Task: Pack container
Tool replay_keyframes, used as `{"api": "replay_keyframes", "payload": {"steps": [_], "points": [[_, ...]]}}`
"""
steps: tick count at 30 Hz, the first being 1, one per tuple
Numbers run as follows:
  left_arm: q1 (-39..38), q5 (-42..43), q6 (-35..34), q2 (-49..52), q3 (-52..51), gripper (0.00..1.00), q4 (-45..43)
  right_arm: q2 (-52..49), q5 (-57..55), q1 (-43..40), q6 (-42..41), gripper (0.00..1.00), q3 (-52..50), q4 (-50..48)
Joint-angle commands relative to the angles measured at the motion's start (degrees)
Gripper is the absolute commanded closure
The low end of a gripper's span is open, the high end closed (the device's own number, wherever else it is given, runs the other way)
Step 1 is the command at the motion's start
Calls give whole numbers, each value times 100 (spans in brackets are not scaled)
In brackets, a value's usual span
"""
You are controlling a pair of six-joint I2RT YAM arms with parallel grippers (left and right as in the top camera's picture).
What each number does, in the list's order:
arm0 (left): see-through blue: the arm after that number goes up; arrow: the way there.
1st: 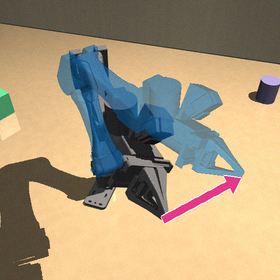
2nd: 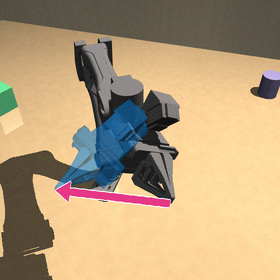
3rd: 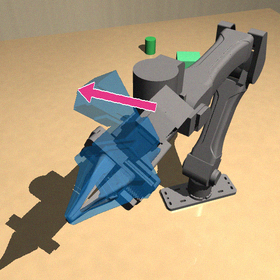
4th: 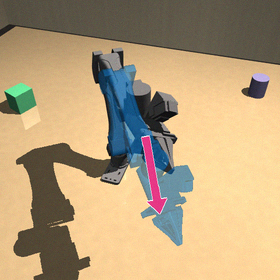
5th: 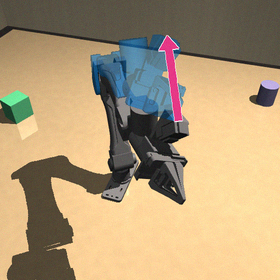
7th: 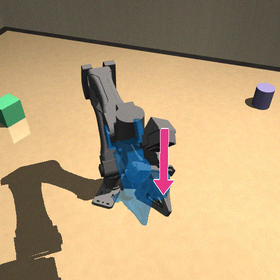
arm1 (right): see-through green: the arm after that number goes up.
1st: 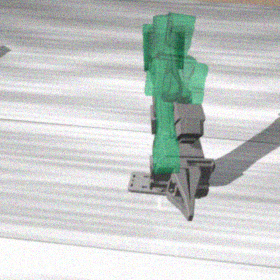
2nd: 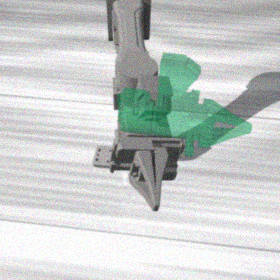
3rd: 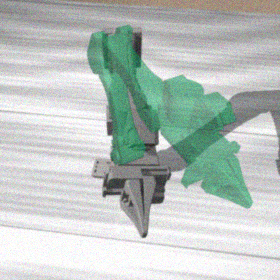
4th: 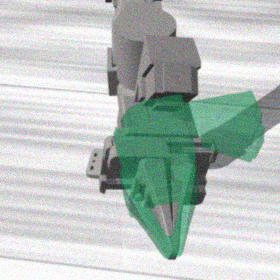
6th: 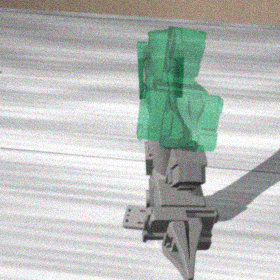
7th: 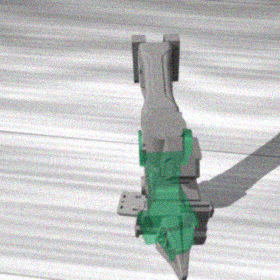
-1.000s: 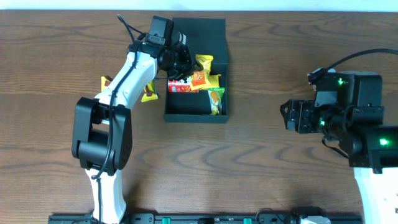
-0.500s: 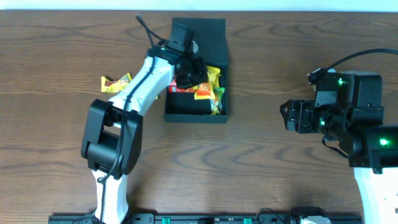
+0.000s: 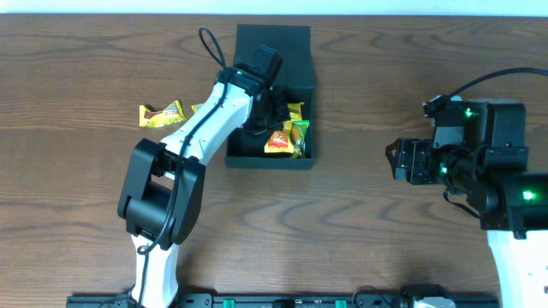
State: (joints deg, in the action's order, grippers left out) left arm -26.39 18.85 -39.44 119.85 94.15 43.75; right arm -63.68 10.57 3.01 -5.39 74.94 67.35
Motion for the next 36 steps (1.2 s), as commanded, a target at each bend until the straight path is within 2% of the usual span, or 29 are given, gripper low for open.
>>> {"api": "replay_keyframes", "payload": {"steps": [1,9,15,23,32,36], "points": [[-37,-452,-192,61,-66,94,59,28,42,-31,76,24,70,22],[-63,-782,-33,-411,-66,94,-92,28,44,-31,76,24,70,33],[-170,-898,-177,-870,-66,94,153,28,57,-31,74,24,70,37],[-181,-1290,-254,-833,-68,94,304,28,192,-31,74,25,70,37],[-330,-1038,-103,-813,-68,94,575,28,192,-31,74,25,70,15],[-474,-901,39,-826,-66,94,286,28,192,-31,76,24,70,-4]]}}
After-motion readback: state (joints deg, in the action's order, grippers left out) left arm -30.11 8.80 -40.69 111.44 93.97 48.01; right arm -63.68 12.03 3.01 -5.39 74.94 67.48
